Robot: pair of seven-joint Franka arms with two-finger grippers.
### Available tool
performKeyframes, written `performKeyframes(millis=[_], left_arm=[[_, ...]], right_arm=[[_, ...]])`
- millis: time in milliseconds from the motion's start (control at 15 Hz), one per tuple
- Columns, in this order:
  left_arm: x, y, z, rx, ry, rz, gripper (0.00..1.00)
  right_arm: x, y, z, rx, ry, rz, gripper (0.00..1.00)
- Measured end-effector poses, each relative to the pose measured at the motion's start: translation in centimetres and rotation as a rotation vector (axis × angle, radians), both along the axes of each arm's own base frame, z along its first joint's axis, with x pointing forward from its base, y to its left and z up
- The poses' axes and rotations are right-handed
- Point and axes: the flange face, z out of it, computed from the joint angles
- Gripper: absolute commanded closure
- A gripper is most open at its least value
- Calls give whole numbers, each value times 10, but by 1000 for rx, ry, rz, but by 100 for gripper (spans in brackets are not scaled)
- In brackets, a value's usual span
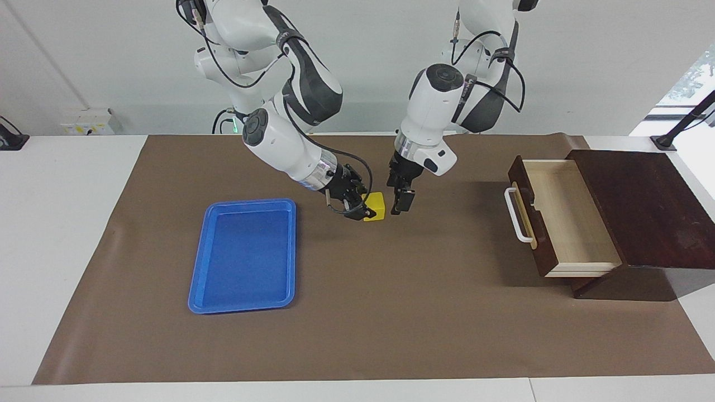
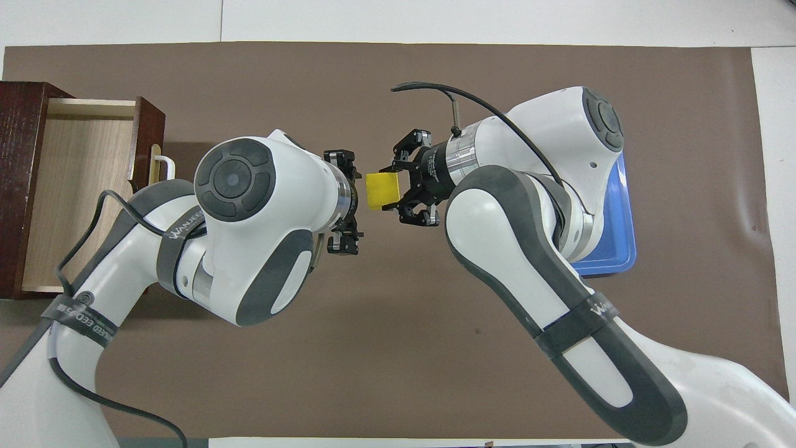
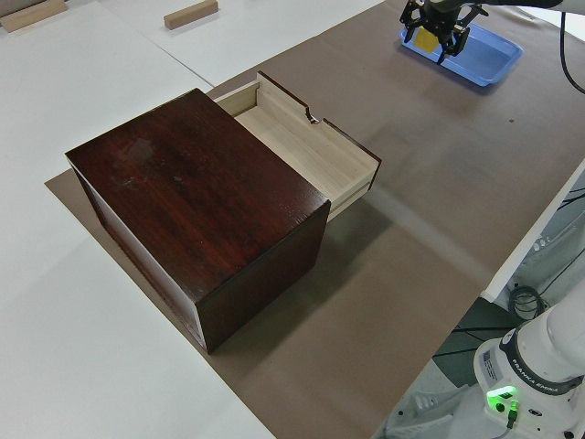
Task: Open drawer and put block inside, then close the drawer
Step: 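Carry the cube toward the left gripper and grasp it with the left gripper, then open the right gripper to release the cube to the left gripper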
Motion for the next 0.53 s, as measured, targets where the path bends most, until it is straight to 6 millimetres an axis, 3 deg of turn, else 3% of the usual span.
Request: performKeyframes(millis=[533], left_arm=[[4, -6, 3, -61, -45, 103, 0]], right_arm=[[1, -3, -4, 0, 18, -20, 100]])
